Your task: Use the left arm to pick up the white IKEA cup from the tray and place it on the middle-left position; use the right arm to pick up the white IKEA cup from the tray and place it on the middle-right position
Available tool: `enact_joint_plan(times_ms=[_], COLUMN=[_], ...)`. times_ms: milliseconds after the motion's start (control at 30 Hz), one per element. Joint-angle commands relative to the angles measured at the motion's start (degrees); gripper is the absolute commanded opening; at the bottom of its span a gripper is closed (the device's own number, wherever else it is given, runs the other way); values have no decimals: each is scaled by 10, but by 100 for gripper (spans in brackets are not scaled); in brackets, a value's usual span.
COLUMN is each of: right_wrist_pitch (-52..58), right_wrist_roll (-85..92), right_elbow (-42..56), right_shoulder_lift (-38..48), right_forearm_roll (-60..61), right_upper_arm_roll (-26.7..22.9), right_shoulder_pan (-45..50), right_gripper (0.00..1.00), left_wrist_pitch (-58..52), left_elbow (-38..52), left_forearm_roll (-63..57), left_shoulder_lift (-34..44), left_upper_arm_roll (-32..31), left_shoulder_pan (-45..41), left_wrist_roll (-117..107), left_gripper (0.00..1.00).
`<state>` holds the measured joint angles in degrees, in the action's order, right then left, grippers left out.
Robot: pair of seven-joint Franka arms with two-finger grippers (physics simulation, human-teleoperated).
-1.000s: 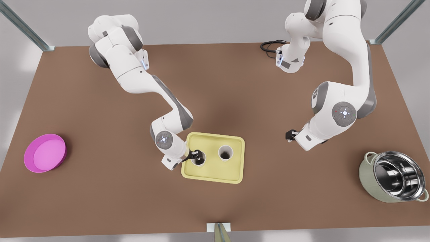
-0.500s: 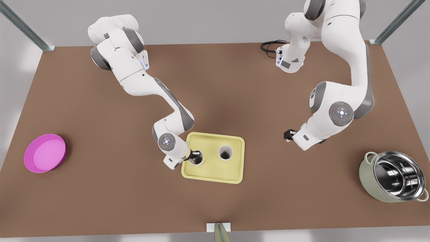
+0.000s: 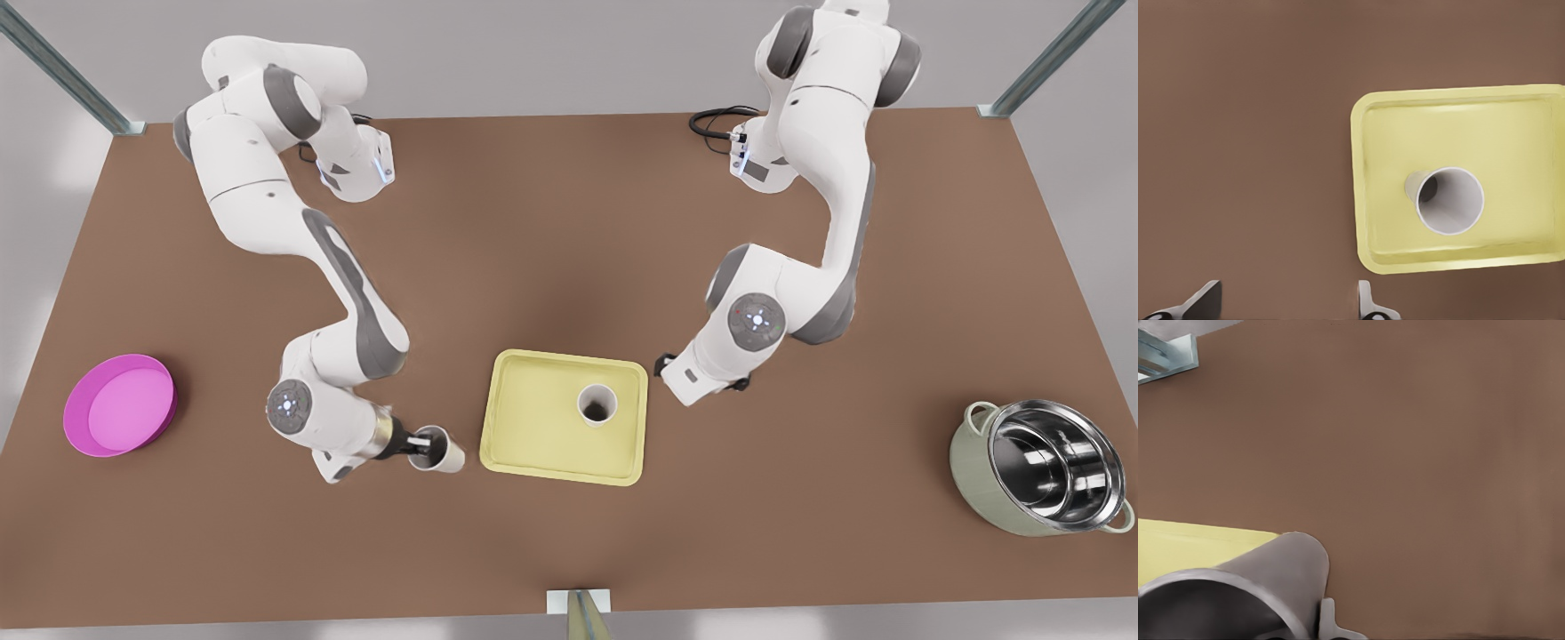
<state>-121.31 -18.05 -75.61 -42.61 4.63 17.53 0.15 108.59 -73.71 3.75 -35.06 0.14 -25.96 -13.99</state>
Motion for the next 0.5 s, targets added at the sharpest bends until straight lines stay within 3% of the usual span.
enact_joint_plan(times_ms=[0, 67, 200, 300, 467], right_wrist_pitch=[101, 124, 124, 77, 41], right_wrist_roll=[224, 325, 328, 282, 213], right_elbow=[0, 0, 0, 0, -1], right_shoulder_lift=[8, 8, 15, 10, 1], right_forearm_roll=[-15, -61, -152, -237, -258], right_upper_arm_roll=[2, 1, -5, -5, -5], right_shoulder_pan=[-49, -109, -139, -135, -130], right_gripper=[8, 8, 8, 8, 8], left_wrist_pitch=[53, 118, 164, 128, 119], left_elbow=[67, 86, 91, 51, 32], left_forearm_roll=[14, 13, 7, -13, -16], left_shoulder_lift=[-48, -77, -106, -93, -99], left_upper_arm_roll=[-1, -3, -13, -11, -12], left_shoulder_pan=[-3, -4, -33, -66, -78], left_wrist_roll=[-163, -177, -224, -221, -231], left_gripper=[100, 100, 100, 100, 100])
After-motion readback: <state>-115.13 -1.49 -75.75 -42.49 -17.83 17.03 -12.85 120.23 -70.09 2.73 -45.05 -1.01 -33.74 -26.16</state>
